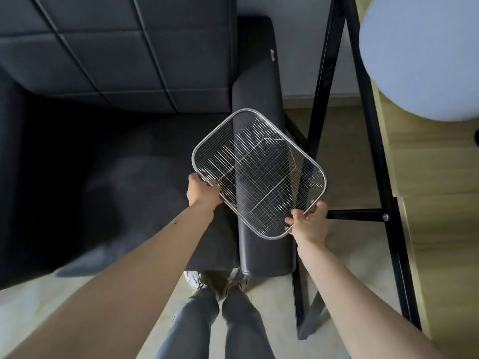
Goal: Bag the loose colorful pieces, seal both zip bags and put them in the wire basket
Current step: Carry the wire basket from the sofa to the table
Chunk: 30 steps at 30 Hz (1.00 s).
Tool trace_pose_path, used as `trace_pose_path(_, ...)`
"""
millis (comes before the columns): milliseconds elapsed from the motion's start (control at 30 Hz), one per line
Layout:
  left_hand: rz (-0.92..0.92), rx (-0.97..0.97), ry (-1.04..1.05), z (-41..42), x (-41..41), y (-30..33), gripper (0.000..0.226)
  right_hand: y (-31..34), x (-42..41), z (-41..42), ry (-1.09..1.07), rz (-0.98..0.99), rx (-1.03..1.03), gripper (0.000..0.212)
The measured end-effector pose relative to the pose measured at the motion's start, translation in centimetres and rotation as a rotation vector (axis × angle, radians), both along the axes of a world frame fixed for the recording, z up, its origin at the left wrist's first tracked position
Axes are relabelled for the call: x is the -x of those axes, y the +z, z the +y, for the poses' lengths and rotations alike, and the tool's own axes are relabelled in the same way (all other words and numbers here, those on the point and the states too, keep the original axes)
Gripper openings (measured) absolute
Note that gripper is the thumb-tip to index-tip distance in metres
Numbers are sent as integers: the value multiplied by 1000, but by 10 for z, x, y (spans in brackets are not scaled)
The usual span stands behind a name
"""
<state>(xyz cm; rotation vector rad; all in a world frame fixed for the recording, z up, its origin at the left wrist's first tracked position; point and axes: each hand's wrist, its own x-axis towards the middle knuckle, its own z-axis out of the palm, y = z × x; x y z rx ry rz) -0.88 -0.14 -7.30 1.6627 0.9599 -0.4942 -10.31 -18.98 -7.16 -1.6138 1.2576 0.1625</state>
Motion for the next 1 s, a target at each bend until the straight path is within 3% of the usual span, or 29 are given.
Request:
trace_pose_path(367, -105, 20, 32, 53, 1, 40, 50, 37, -30, 16, 121, -86, 9, 29)
trace_pose_path(700, -258, -14, 103, 121, 2, 108, 51, 102, -67, 38, 373, -173, -22, 38)
trace_pose_path(1000, -339, 7, 186, 183, 30, 146, 33, 150, -96, 68, 639, -230, 32, 36)
